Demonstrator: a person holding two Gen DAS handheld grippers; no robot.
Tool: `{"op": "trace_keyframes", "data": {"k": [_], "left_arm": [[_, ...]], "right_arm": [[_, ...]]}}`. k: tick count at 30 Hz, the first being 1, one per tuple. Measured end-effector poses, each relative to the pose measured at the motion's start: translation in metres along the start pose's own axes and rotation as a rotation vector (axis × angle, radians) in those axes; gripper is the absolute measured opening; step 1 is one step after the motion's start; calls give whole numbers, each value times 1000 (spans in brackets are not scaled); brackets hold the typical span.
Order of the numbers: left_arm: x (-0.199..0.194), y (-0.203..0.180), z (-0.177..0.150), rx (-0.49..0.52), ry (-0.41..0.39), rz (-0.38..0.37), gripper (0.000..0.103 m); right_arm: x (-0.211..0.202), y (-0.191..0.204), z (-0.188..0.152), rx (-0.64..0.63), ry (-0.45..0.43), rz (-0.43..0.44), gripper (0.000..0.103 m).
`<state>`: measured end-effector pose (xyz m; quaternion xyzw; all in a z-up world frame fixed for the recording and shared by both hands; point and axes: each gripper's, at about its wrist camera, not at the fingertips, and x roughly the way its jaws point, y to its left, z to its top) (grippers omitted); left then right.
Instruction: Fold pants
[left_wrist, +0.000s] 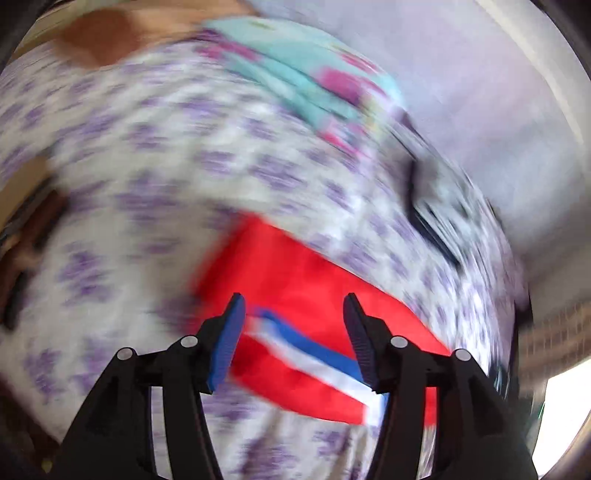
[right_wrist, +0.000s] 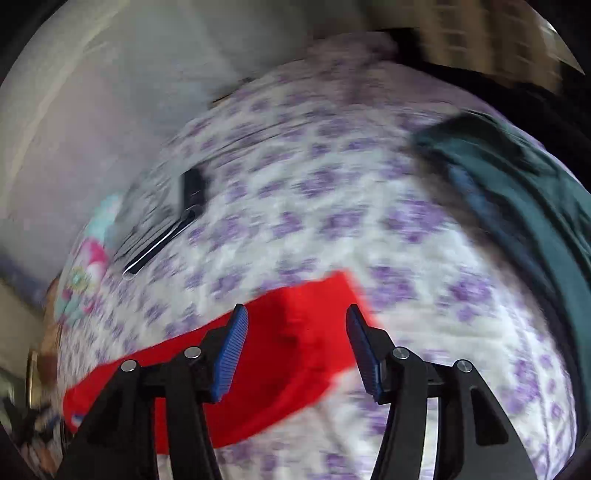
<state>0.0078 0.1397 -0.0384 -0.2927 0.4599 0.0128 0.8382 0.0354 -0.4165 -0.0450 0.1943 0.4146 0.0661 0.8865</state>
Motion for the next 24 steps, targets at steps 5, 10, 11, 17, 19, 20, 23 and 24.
{"op": "trace_keyframes", "data": {"k": [5, 10, 11, 17, 19, 20, 23, 24], "left_arm": [[74, -54, -23, 222, 161, 46, 54], [96, -42, -44, 228, 198, 86, 54], [95, -41, -45, 226, 195, 84, 54], [98, -34, -47, 220, 195, 78, 57], [99, -39, -47, 224, 196, 73, 62], [100, -41, -48, 227, 198, 72, 64], [106, -49, -49, 261, 208, 80, 75], [109, -53, -51, 285, 213, 87, 81]], "right_arm": [[86, 146, 5, -302, 157, 240, 56], [157, 212, 17, -458, 252, 135, 55], [168, 216, 13, -458, 292, 138, 55], [164, 236, -41, -630, 400, 197, 55], [143, 237, -58, -668, 409, 252, 55], [133, 234, -65, -675, 415, 285, 56], [119, 230, -87, -650, 494, 398, 57], [122, 229, -93, -618, 550, 441, 57]]}}
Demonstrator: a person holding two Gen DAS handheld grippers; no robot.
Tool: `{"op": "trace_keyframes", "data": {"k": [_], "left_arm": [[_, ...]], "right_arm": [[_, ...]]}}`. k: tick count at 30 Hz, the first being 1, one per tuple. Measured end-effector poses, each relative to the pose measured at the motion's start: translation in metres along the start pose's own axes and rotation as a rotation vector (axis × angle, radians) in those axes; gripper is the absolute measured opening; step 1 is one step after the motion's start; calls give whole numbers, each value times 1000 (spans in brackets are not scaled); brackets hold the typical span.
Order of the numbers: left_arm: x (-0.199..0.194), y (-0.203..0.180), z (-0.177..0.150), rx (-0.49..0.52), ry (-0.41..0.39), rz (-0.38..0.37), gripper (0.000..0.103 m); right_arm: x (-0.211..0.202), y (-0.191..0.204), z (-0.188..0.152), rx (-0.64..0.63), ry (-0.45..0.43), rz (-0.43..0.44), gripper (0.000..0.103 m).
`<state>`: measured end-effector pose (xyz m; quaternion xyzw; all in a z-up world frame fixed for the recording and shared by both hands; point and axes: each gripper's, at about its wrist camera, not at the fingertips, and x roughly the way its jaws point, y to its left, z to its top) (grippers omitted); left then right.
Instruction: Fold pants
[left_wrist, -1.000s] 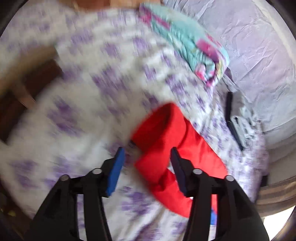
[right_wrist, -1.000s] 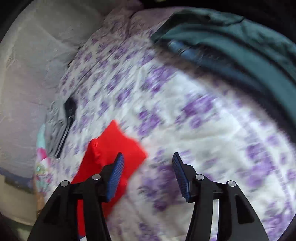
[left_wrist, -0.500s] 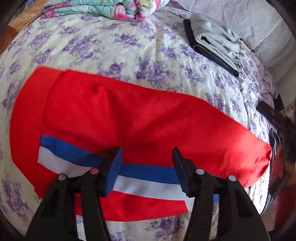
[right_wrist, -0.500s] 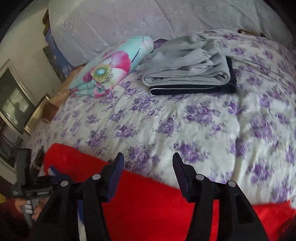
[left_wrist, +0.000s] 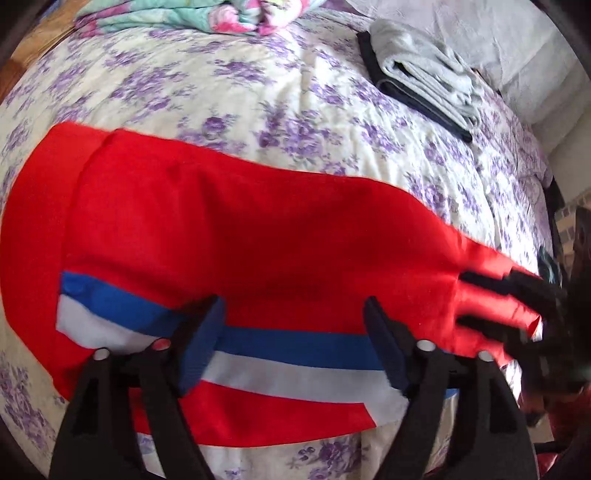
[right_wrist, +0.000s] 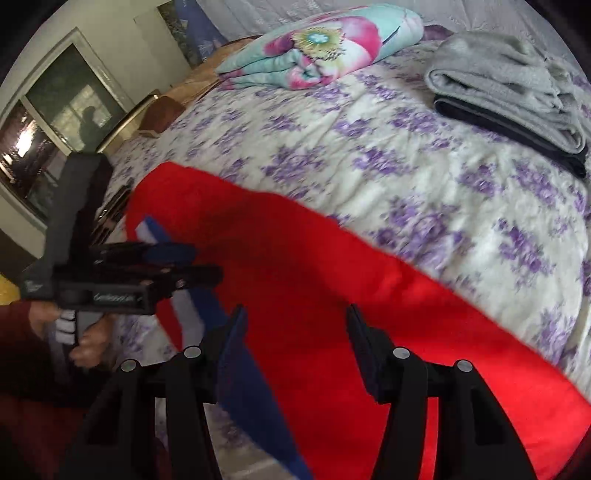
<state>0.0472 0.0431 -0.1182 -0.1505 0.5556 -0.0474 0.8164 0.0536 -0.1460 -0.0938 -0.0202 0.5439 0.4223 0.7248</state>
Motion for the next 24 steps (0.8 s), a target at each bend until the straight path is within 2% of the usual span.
{"op": "trace_keyframes", "data": {"k": [1, 3, 7, 8, 11, 13, 14, 21, 24], "left_arm": [[2, -4, 1, 16, 5, 7, 86], [6, -11, 1, 53, 16, 28, 92], [10, -15, 1, 87, 24, 49, 93], [9, -14, 1, 84, 23, 46, 93], [10, -15, 1, 87, 25, 46, 95], [11, -17, 1, 97, 27, 53, 96], [11, -17, 0, 102, 26, 56, 96], [12, -18, -2, 106, 20, 61, 98], [14, -20, -2, 114, 25, 70, 98]], "right_arm": [[4, -3, -4, 31, 23, 43, 56], [6, -7, -4, 76, 19, 64, 56], [-30, -42, 21, 278, -185, 167, 56], [-33, -55, 31, 329, -204, 173, 56], [-15, -93, 56, 450, -140, 206, 58], [6, -110, 64, 527, -53, 290, 59], [13, -112, 65, 536, -19, 300, 59], [11, -74, 55, 359, 117, 348, 59], [11, -55, 36, 336, 142, 381, 69]]}}
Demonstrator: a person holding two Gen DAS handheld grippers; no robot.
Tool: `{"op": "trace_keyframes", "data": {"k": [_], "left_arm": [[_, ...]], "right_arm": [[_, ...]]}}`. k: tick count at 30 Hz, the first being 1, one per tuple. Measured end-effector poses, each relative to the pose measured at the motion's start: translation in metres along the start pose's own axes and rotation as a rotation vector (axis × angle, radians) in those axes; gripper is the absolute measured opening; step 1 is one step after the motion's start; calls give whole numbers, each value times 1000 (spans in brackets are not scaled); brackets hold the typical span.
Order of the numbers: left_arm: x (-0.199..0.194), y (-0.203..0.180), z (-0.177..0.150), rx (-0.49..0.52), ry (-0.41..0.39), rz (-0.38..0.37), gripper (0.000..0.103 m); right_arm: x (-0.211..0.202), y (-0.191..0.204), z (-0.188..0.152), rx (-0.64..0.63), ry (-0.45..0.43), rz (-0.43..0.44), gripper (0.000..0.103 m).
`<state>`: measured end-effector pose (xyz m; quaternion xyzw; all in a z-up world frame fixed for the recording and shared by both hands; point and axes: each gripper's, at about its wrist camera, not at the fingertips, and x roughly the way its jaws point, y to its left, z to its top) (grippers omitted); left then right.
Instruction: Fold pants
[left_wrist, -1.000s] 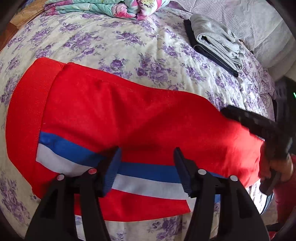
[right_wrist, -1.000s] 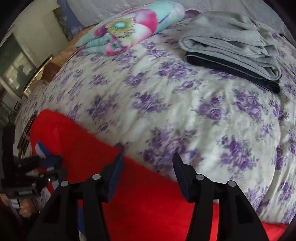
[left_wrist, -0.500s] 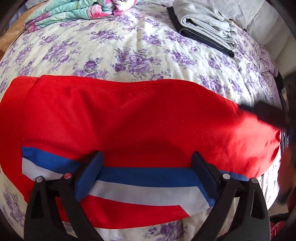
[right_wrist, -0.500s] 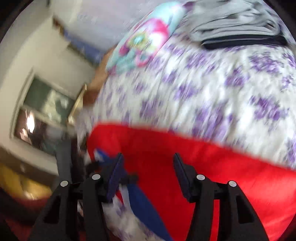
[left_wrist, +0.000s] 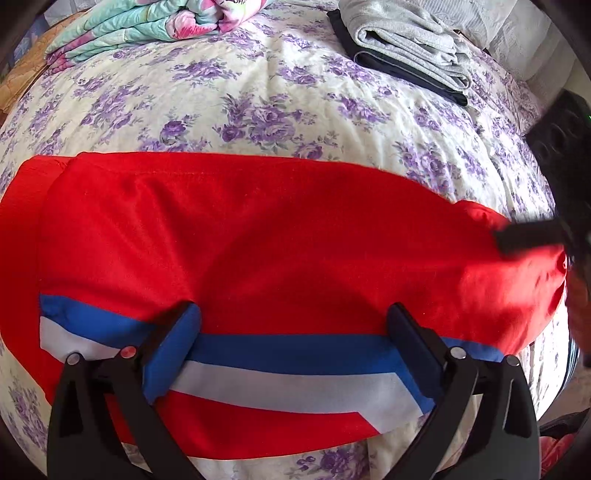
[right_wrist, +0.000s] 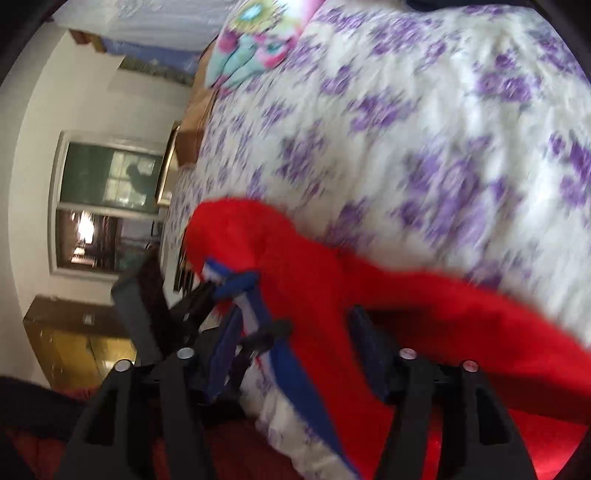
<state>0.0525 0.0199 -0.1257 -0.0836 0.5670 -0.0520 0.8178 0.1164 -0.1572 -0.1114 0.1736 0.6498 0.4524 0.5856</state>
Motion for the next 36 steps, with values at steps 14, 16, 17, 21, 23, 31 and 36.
{"op": "trace_keyframes", "data": {"k": [14, 16, 17, 21, 23, 31, 36], "left_arm": [[2, -2, -2, 24, -3, 16, 98], [0, -1, -3, 22, -5, 11, 98], [0, -1, -3, 19, -7, 8, 98], [-2, 1, -4, 13, -11, 1, 98], [-3, 1, -4, 10, -14, -3, 98], [-11, 6, -7, -13, -28, 5, 98], [-23, 22, 0, -97, -46, -12, 98]], "right_arm": [[24, -33, 12, 287, 26, 157, 72], [35, -29, 21, 326, 84, 271, 74], [39, -28, 24, 350, 107, 346, 75], [41, -35, 36, 448, 43, 446, 81], [38, -44, 39, 504, -58, 449, 81], [-3, -63, 46, 475, -298, 385, 65], [-6, -54, 48, 402, -230, 254, 58]]}}
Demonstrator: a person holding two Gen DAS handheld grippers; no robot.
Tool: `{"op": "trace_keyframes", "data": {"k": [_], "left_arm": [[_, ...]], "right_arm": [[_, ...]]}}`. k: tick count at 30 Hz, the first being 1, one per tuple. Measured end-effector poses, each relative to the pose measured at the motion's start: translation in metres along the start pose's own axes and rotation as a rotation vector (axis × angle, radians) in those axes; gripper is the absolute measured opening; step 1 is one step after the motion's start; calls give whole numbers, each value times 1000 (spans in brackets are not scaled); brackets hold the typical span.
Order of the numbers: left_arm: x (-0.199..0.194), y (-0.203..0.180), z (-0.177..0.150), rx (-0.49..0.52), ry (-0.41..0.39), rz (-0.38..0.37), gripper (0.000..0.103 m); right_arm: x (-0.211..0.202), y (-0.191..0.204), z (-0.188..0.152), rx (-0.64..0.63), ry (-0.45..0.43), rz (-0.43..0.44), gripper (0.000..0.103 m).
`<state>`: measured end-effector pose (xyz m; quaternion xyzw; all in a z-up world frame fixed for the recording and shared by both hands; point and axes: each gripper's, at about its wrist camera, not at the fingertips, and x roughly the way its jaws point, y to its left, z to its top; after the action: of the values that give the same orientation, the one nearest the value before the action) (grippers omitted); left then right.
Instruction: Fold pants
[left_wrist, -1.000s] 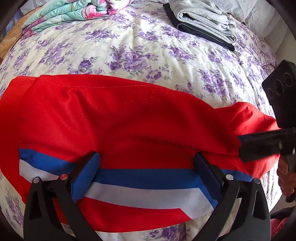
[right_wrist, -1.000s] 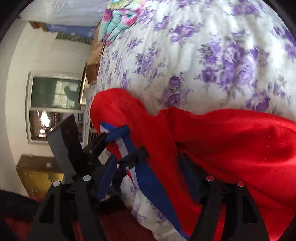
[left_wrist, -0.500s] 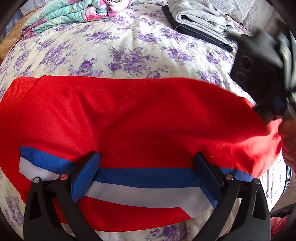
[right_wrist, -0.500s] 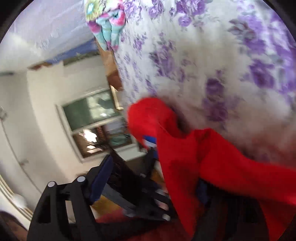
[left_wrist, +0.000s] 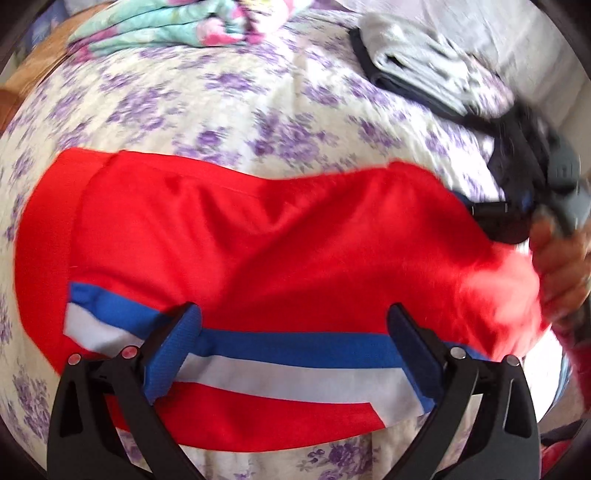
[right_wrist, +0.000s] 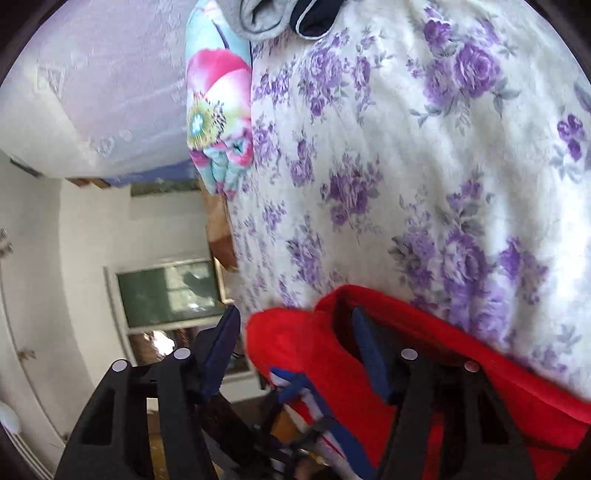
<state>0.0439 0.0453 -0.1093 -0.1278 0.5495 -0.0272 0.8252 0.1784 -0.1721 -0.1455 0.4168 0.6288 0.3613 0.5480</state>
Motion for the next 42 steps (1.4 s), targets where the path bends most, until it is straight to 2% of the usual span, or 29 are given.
{"op": "trace_keyframes", "data": {"k": [3, 5, 6, 7, 9, 10, 13, 15, 19, 21, 23, 24, 25, 26, 27, 28, 29, 30, 31, 32, 33, 36, 38, 39, 40, 42], "left_arm": [[-13, 16, 5, -82, -12, -39, 98], [-19, 26, 7, -107, -25, -30, 98], [-19, 27, 9, -112, -28, -29, 98], [-21, 32, 10, -123, -31, -23, 98], [-22, 39, 14, -139, -37, -18, 97], [-22, 41, 15, -150, -39, -25, 97], [-18, 40, 19, -153, -39, -8, 97], [-18, 35, 19, -139, -38, 12, 97], [-38, 37, 18, -149, -81, 24, 97], [-51, 46, 19, -179, -120, 36, 97], [-55, 56, 19, -208, -132, 36, 97], [-52, 64, 19, -228, -122, 35, 97], [-48, 68, 19, -236, -115, 39, 97], [-42, 72, 19, -242, -106, 55, 97], [-36, 73, 20, -233, -103, 98, 97], [-32, 71, 20, -212, -104, 155, 97], [-28, 67, 20, -182, -100, 234, 97], [-23, 66, 20, -151, -81, 323, 97], [-15, 68, 21, -139, -34, 413, 98], [-14, 73, 20, -158, -18, 404, 98], [-19, 78, 19, -201, -17, 363, 98], [-52, 93, 12, -352, -115, 231, 97], [-66, 92, 8, -370, -161, 189, 97], [-71, 89, 6, -366, -178, 165, 97], [-73, 83, 5, -346, -190, 137, 97], [-65, 69, 2, -286, -164, 136, 98]], "right_arm": [[11, -1, 0, -2, 49, -43, 48], [22, -1, -1, -42, 102, -95, 36], [24, 3, -2, -82, 103, -136, 22], [24, 8, -1, -121, 78, -173, 14], [20, 13, 1, -160, 0, -217, 12], [22, 17, 4, -202, -28, -267, 11], [35, 21, 9, -306, -45, -399, 10], [31, 19, 13, -296, -79, -390, 11], [-17, 19, 8, -252, -228, -375, 14], [-33, 30, -7, -310, -226, -365, 14], [-33, 42, -28, -392, -185, -405, 15], [-28, 44, -38, -421, -156, -427, 24], [-19, 44, -49, -442, -124, -448, 39], [-11, 39, -58, -455, -100, -475, 46], [-4, 32, -63, -467, -90, -522, 47], [2, 23, -66, -466, -105, -579, 44], [-3, 13, -64, -443, -139, -577, 36], [-15, 6, -63, -396, -185, -567, 11], [-32, 0, -61, -328, -237, -564, 0], [-53, -2, -62, -282, -295, -532, 1], [-72, -1, -69, -271, -349, -518, 5], [-137, 3, -95, -297, -469, -545, 14], [-176, -9, -117, -273, -545, -565, 29], [-191, -19, -126, -249, -586, -585, 43], [-209, -31, -130, -210, -624, -614, 48], [-242, -69, -133, -86, -676, -668, 46]]}}
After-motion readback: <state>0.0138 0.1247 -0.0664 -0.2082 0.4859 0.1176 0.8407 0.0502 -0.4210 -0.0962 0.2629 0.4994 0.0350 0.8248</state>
